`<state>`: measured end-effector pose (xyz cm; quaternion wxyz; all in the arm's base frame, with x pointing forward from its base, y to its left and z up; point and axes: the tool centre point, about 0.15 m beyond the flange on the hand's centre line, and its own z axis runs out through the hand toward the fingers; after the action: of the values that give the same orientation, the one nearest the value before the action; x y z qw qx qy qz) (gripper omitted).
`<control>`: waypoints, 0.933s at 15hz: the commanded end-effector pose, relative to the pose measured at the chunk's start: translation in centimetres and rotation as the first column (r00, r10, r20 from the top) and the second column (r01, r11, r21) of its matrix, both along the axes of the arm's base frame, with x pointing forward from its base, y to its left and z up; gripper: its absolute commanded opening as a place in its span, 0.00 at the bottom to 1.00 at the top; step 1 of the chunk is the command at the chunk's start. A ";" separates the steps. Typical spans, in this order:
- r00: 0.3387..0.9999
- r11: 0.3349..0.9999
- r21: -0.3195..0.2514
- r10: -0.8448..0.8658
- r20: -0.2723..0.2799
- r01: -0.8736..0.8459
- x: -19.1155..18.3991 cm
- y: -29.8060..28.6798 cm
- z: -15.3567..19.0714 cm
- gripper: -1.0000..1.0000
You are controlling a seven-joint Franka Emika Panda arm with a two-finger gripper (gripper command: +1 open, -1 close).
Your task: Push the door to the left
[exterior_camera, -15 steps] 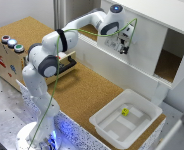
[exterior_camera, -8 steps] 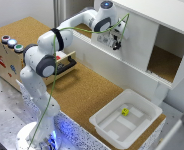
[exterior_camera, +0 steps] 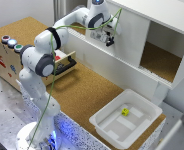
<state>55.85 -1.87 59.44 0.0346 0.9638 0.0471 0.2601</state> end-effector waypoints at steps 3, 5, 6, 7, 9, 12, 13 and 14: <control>0.998 0.995 -0.084 -0.053 0.028 0.055 4.3 7.1 0.3 0.00; 0.997 0.995 -0.062 -0.080 0.018 0.081 5.1 8.3 0.2 0.00; 0.996 0.994 -0.058 -0.086 0.018 0.087 5.4 8.8 0.3 0.00; 0.995 0.993 -0.064 -0.098 0.014 0.099 5.8 9.3 0.1 0.00; 0.990 0.988 -0.053 -0.143 0.006 0.143 6.7 10.5 -0.2 0.00; 0.989 0.988 -0.049 -0.148 -0.001 0.148 7.4 12.5 -0.3 0.00; 0.989 0.988 -0.047 -0.145 -0.006 0.145 7.5 13.4 -0.3 0.00; 0.992 0.991 -0.048 -0.124 -0.015 0.123 7.6 14.7 -0.4 0.00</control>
<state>55.98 6.58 59.45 0.0236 0.9622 0.0104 0.2712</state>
